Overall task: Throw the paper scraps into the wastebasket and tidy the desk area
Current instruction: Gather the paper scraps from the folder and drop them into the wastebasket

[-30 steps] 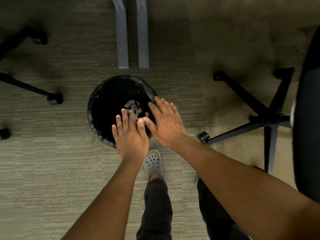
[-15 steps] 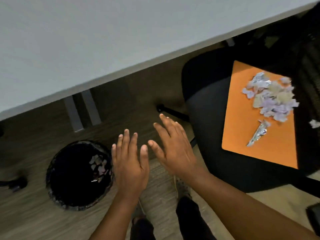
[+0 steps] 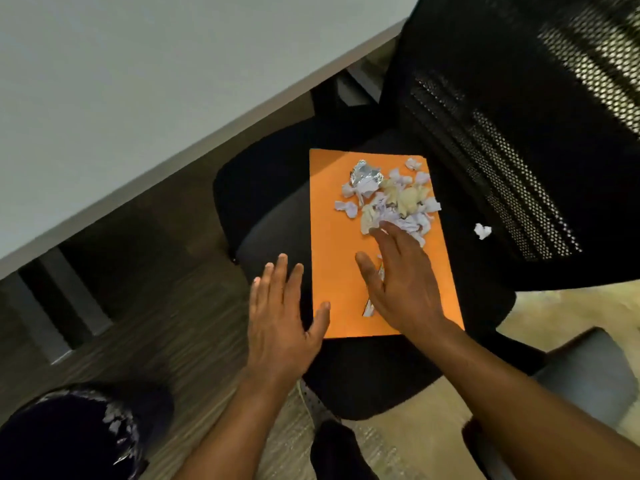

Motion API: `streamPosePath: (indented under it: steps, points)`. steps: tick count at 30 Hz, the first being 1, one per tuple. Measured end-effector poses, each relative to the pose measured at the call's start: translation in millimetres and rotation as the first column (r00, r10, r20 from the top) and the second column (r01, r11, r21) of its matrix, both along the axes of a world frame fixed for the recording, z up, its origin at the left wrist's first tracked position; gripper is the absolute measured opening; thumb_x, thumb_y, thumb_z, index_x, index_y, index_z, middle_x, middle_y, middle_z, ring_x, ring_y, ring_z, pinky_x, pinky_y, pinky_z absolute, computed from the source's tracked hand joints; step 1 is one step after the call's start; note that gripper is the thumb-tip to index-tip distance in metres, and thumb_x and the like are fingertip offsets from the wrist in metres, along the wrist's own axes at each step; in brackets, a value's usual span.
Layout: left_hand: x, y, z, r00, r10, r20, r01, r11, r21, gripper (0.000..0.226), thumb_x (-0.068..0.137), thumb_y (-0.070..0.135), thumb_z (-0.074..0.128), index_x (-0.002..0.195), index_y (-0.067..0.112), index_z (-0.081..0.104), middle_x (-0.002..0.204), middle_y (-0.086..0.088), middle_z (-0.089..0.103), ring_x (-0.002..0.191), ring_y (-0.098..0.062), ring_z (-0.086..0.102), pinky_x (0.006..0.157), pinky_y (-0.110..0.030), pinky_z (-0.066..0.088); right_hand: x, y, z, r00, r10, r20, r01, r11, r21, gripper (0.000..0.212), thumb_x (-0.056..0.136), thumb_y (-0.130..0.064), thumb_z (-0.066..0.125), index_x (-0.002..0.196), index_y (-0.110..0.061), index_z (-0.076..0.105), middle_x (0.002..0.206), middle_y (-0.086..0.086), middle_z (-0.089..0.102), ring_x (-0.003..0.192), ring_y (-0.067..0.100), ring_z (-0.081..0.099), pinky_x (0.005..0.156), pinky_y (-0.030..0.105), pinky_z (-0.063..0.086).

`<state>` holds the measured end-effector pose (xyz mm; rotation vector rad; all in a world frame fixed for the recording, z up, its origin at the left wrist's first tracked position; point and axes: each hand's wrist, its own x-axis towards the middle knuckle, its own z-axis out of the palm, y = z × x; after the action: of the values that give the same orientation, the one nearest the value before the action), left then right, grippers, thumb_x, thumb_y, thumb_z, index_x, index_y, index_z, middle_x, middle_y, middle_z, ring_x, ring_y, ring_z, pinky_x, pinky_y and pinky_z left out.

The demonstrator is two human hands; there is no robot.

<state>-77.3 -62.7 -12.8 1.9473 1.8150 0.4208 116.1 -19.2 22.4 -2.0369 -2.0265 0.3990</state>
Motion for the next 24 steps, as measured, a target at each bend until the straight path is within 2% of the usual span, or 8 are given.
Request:
streamPosePath:
  steps: [2, 6, 10, 14, 18, 21, 24]
  points:
    - [23.4, 10.3, -4.1, 0.995, -0.091, -0.039, 0.090, 0.995, -0.033, 0.080, 0.091, 0.068, 0.034, 0.151, 0.015, 0.027, 0.163, -0.008, 0.013, 0.150, -0.026, 0.009, 0.120, -0.050, 0.014, 31.1, 7.4, -5.7, 0.997, -0.064, 0.040, 0.064, 0.998, 0.002, 0.059, 0.100, -0.053, 0.033, 0.139, -0.012, 0.047, 0.149, 0.011, 0.043, 0.135, 0.026, 0.040, 0.105, 0.046, 0.040]
    - [61.5, 32.4, -6.1, 0.973, -0.202, -0.112, 0.195, 0.978, -0.072, 0.097, 0.083, 0.082, 0.030, 0.155, 0.024, 0.001, 0.163, -0.004, -0.016, 0.150, -0.026, -0.011, 0.120, -0.046, -0.002, 78.8, 21.4, -13.8, 0.948, -0.267, 0.172, 0.282, 0.957, -0.071, 0.059, 0.099, -0.054, 0.031, 0.144, -0.016, 0.040, 0.156, 0.009, 0.031, 0.133, 0.033, 0.040, 0.100, 0.048, 0.039]
    - [90.7, 53.8, -9.9, 0.916, -0.347, -0.200, 0.342, 0.938, -0.060, 0.101, 0.078, 0.087, 0.029, 0.155, 0.030, -0.002, 0.161, -0.006, -0.021, 0.148, -0.030, -0.016, 0.120, -0.051, -0.002, 109.9, 38.6, -25.5, 0.870, -0.371, 0.325, 0.441, 0.880, -0.177, 0.061, 0.099, -0.056, 0.023, 0.148, -0.020, 0.030, 0.159, 0.008, 0.021, 0.126, 0.040, 0.045, 0.097, 0.053, 0.040]
    - [106.9, 65.8, -19.4, 0.871, -0.433, -0.234, 0.435, 0.899, -0.047, 0.093, 0.081, 0.083, 0.032, 0.155, 0.034, 0.005, 0.163, -0.006, -0.016, 0.148, -0.028, -0.017, 0.120, -0.051, 0.002, 131.5, 53.4, -35.1, 0.859, -0.350, 0.373, 0.455, 0.855, -0.247, 0.058, 0.101, -0.055, 0.019, 0.148, -0.022, 0.028, 0.159, 0.008, 0.020, 0.123, 0.042, 0.046, 0.096, 0.055, 0.037]
    - [113.9, 82.1, -23.7, 0.863, -0.414, -0.290, 0.432, 0.902, -0.003, 0.088, 0.082, 0.081, 0.035, 0.154, 0.036, 0.012, 0.163, -0.010, -0.015, 0.147, -0.034, -0.018, 0.119, -0.056, 0.001, 144.7, 63.2, -45.1, 0.866, -0.334, 0.373, 0.445, 0.855, -0.267, 0.056, 0.102, -0.050, 0.024, 0.143, -0.014, 0.036, 0.151, 0.014, 0.032, 0.122, 0.043, 0.045, 0.095, 0.053, 0.039]
    - [115.4, 101.8, -28.0, 0.887, -0.347, -0.306, 0.368, 0.930, 0.014, 0.095, 0.078, 0.083, 0.039, 0.154, 0.034, 0.009, 0.162, -0.011, -0.016, 0.147, -0.037, -0.018, 0.117, -0.060, -0.001, 148.2, 62.6, -49.7, 0.875, -0.349, 0.335, 0.425, 0.885, -0.190, 0.045, 0.103, -0.036, 0.036, 0.135, -0.005, 0.043, 0.136, 0.021, 0.043, 0.112, 0.041, 0.049, 0.087, 0.045, 0.044]
    - [109.2, 118.2, -32.7, 0.902, -0.313, -0.297, 0.323, 0.946, -0.013, 0.104, 0.076, 0.085, 0.040, 0.155, 0.029, 0.001, 0.161, -0.011, -0.019, 0.146, -0.035, -0.021, 0.117, -0.060, -0.003, 153.0, 61.4, -52.3, 0.874, -0.376, 0.307, 0.433, 0.890, -0.141, 0.032, 0.100, -0.021, 0.047, 0.126, -0.003, 0.050, 0.128, 0.020, 0.048, 0.104, 0.036, 0.054, 0.078, 0.041, 0.047]
